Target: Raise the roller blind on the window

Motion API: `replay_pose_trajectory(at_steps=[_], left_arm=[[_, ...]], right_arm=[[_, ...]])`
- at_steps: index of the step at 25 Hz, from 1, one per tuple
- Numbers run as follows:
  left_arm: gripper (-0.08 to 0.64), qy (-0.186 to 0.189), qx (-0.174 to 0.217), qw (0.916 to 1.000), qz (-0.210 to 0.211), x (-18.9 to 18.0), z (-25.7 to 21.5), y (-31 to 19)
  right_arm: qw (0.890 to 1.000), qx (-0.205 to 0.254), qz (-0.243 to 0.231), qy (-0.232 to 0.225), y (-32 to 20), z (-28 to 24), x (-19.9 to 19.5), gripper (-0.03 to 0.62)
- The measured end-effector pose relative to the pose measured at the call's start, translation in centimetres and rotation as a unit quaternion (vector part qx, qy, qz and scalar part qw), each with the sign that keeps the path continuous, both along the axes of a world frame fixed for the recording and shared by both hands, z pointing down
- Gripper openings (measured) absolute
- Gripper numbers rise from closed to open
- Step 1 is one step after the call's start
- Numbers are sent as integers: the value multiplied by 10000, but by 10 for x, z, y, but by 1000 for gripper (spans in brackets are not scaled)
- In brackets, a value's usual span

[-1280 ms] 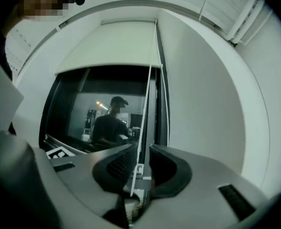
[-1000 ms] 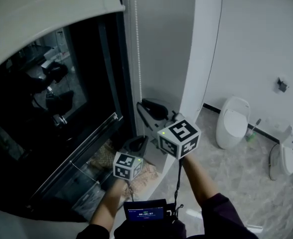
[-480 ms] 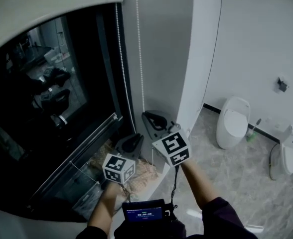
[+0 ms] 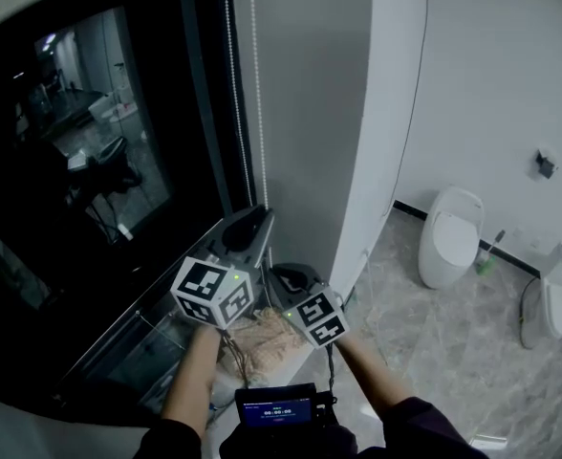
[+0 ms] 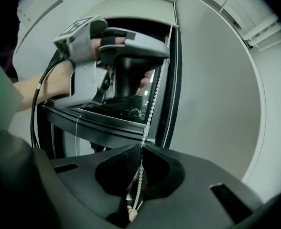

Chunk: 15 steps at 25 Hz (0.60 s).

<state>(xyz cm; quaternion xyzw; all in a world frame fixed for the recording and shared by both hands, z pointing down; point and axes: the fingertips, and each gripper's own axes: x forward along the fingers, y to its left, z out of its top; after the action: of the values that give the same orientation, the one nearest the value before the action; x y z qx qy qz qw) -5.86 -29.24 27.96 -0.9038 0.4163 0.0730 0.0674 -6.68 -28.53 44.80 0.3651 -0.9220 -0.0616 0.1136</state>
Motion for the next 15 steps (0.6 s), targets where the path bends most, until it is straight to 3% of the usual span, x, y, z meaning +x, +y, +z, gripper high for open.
replay_pose_trajectory(at_steps=[6,11,15], left_arm=[[12,41,146,9997,-190,-7,-12,-1],[11,-314,414,9978,-421,-6,1,2],[11,-364,248,9981,-429,-11,15,-2]], right_arm=[[9998,-206,-67,-9,11,24,-4,18],[9984,-476,266,123,3,44,15,20],[9961,-650,320,-499,-7,12,39,20]])
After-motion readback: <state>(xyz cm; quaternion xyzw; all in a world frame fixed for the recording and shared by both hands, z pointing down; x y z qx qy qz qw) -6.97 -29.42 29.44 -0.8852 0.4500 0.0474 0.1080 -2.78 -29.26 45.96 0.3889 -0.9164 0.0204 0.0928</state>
